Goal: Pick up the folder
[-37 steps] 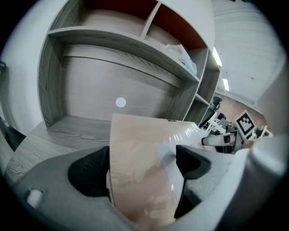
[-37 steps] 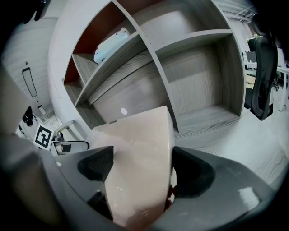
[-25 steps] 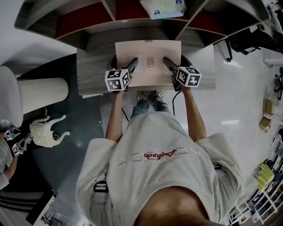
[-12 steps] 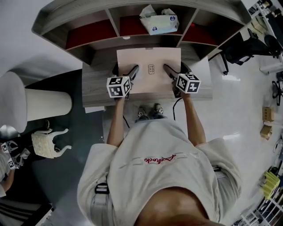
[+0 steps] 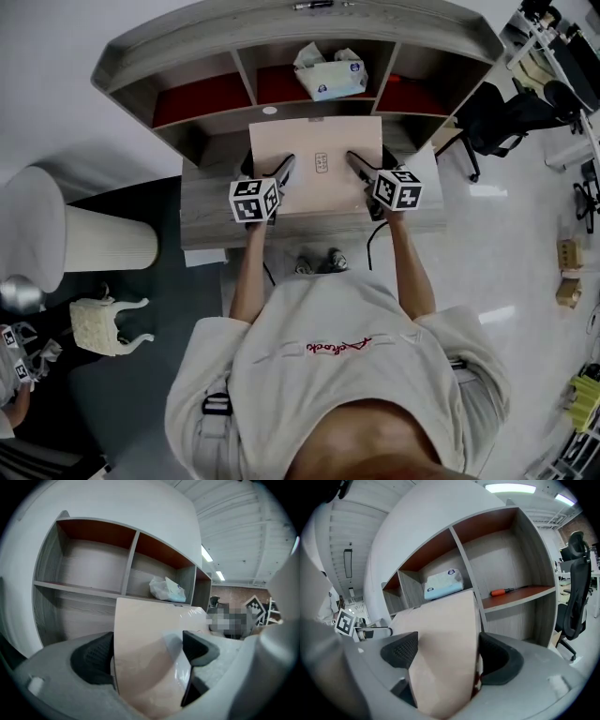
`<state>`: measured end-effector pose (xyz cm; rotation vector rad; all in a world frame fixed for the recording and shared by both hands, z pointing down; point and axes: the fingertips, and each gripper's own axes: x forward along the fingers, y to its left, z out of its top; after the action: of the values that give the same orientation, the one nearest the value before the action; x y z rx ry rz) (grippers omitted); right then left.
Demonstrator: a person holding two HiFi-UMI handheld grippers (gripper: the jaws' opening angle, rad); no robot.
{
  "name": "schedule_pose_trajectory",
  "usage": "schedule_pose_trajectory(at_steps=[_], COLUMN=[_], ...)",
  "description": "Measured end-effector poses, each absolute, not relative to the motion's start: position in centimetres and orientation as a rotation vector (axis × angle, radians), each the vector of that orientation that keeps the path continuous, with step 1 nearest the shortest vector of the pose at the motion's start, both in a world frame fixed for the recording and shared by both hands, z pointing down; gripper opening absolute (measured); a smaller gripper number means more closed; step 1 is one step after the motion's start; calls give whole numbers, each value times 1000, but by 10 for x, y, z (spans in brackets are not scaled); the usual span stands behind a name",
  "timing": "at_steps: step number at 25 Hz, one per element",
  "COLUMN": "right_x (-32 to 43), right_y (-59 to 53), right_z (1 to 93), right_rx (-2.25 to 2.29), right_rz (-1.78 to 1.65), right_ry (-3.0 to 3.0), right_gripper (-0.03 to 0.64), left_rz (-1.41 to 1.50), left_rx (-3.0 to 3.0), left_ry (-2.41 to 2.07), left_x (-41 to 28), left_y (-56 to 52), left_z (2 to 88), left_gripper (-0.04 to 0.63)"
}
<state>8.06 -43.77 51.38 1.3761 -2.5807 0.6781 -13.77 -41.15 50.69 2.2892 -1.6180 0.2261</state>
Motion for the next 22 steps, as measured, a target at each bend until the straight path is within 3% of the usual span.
schedule_pose_trajectory(at_steps=[22], right_x=[84], right_y=[-449], right_z=[481], right_rx=[1401], right_rz=[582], right_ry=[-2638], right_gripper=[425], left_rz=[180], left_rx=[2351], left_ry=[-1645], left_x=[-133], left_y=[-422], left_z=[471], left_gripper=[469])
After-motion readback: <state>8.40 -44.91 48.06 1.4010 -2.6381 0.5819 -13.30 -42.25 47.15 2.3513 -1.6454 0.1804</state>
